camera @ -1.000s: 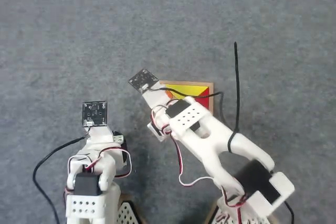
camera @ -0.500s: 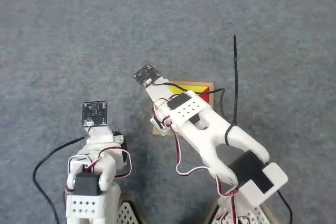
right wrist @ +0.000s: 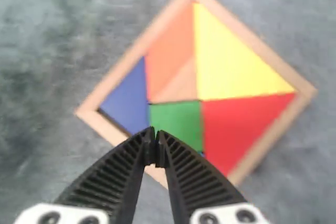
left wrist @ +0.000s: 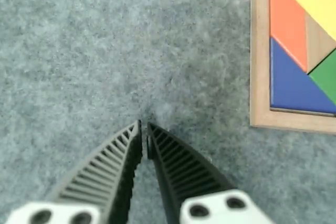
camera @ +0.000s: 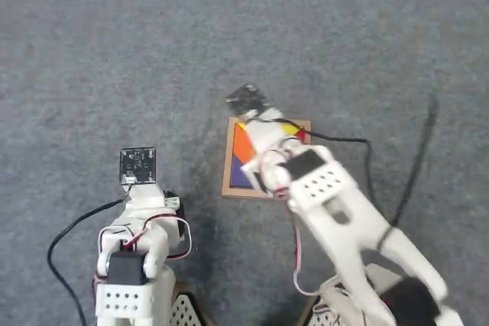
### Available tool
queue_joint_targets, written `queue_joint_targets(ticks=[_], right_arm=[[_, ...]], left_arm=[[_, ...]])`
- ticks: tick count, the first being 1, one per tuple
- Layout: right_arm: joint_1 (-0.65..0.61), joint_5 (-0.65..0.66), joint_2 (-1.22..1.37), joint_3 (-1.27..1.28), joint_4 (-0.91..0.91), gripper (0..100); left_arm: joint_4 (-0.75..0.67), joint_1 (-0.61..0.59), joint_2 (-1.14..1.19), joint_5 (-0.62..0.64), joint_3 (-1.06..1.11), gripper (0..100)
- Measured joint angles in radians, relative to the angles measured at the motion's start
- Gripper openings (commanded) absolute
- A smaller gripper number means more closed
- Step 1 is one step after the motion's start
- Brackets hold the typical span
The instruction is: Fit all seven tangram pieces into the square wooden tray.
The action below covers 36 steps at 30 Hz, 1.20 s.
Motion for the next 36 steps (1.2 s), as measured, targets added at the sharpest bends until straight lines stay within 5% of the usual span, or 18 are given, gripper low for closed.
queue_joint_targets(ticks=[36], right_arm=[[0.71, 0.137, -0.962, 0.798, 0.0, 2.0]], left_arm=[[0.0, 0.0, 0.0, 0.0, 0.0, 1]])
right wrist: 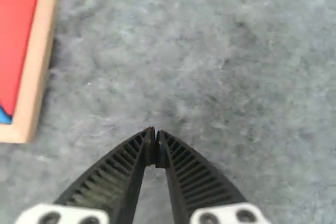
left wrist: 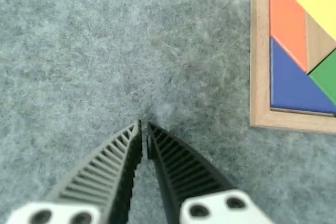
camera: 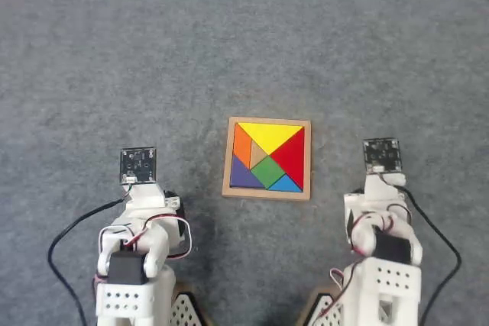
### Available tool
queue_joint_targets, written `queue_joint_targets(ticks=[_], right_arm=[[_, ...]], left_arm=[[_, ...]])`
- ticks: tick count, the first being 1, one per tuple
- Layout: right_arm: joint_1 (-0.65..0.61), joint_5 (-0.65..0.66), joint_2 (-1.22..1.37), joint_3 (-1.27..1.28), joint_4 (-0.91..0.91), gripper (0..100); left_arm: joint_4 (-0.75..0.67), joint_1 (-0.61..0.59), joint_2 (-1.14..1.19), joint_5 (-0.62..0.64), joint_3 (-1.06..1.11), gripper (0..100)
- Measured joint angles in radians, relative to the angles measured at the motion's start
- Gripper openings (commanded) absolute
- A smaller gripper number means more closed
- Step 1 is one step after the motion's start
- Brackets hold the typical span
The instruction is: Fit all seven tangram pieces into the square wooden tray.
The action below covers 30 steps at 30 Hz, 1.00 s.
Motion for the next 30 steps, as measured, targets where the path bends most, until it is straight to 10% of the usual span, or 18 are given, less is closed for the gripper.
queue_joint_targets(ticks=[30], right_arm=[[0.078, 0.002, -0.399, 0.068, 0.382, 1.8]], left_arm=[[0.0, 0.0, 0.0, 0.0, 0.0, 1]])
